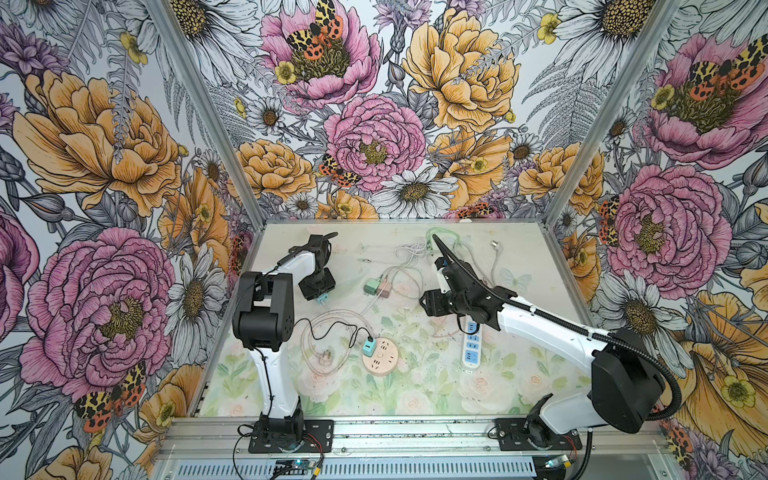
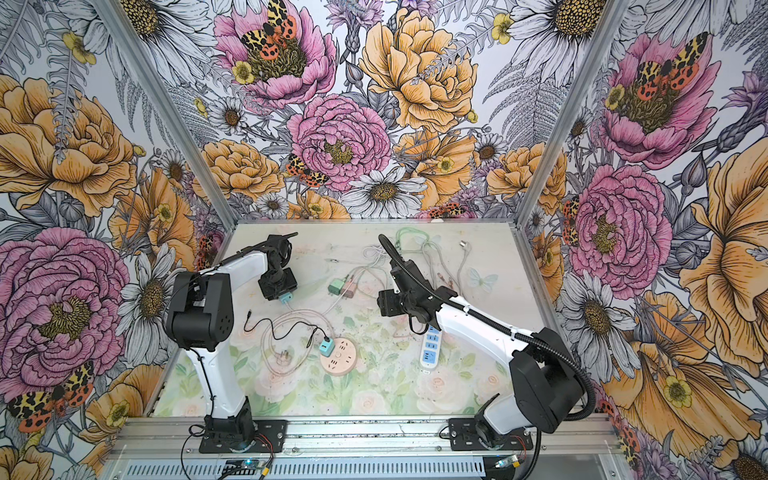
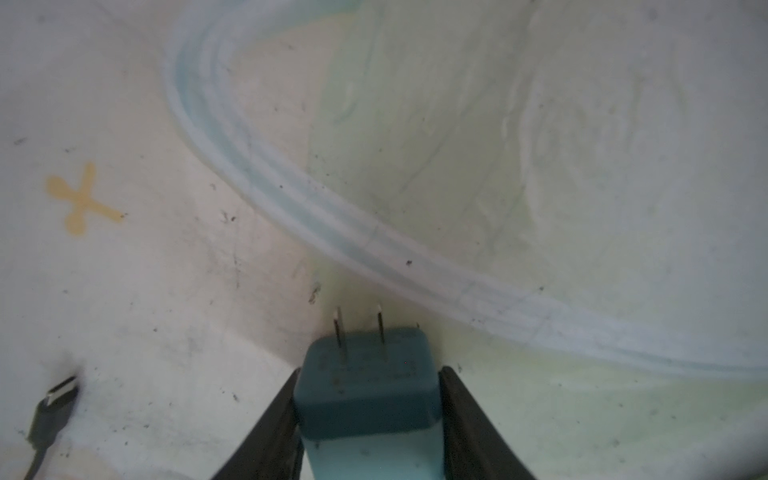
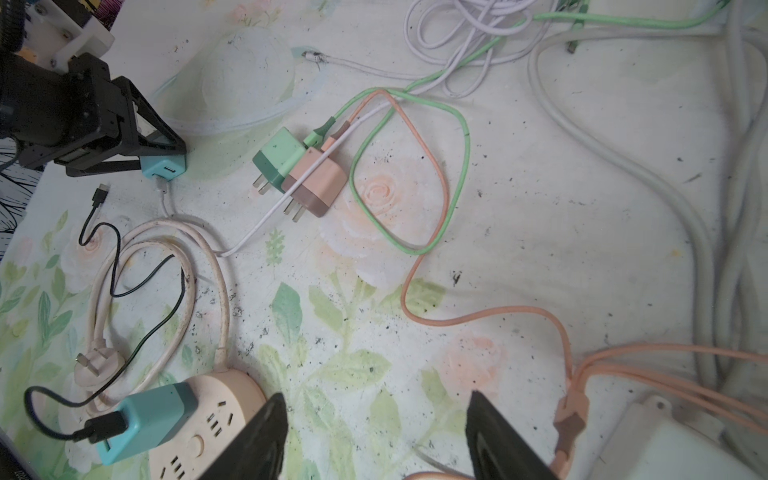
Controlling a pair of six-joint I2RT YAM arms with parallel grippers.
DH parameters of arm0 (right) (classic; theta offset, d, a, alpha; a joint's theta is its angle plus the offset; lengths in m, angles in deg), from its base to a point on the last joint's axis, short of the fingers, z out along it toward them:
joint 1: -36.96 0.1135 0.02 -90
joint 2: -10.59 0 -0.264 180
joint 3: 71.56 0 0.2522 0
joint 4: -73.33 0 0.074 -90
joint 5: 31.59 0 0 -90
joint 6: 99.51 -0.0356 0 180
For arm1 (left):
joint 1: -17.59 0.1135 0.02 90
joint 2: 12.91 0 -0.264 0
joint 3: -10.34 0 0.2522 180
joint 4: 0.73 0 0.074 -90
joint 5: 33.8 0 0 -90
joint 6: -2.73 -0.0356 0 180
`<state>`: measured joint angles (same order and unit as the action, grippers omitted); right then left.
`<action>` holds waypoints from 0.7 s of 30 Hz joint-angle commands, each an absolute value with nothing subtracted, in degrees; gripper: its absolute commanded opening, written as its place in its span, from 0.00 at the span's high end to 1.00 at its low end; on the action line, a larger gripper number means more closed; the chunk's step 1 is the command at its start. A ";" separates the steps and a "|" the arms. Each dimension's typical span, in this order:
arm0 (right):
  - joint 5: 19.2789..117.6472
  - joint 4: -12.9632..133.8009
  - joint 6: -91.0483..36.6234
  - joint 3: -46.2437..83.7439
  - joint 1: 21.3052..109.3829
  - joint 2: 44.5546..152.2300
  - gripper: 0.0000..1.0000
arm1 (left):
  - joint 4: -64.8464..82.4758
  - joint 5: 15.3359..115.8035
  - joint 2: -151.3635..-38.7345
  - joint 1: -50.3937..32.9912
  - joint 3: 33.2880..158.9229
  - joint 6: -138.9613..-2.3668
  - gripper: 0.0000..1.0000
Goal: Insert the plug
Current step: 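Lift second teal charger with left gripper and carry it toward right gripper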
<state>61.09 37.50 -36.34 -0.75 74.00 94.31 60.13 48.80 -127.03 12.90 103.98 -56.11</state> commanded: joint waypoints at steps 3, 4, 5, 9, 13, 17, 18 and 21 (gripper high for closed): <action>58.05 38.01 -32.98 -0.23 73.91 92.68 0.30 | 58.11 51.85 -124.23 12.74 102.78 -54.83 0.58; 57.36 38.04 -32.47 -0.35 73.88 92.14 0.30 | 58.12 51.65 -122.37 12.40 102.62 -54.88 0.59; 56.67 38.12 -32.01 -0.57 73.92 91.54 0.30 | 58.12 51.91 -120.45 12.11 102.59 -55.04 0.61; 54.70 38.08 -30.88 -1.30 73.88 89.79 0.30 | 58.25 55.14 -111.81 10.78 103.79 -56.17 0.66; 53.76 38.38 -30.94 -2.22 73.92 88.29 0.30 | 58.64 56.13 -106.96 8.15 105.46 -57.18 0.67; 52.46 38.65 -30.80 -3.42 73.85 85.88 0.30 | 58.50 54.06 -103.98 5.48 106.08 -57.70 0.68; 52.09 38.61 -30.70 -3.58 73.87 85.35 0.30 | 58.58 53.76 -103.55 4.98 106.15 -57.65 0.68; 51.68 38.62 -30.61 -4.34 73.80 83.33 0.30 | 58.52 54.78 -102.48 3.68 106.04 -56.87 0.68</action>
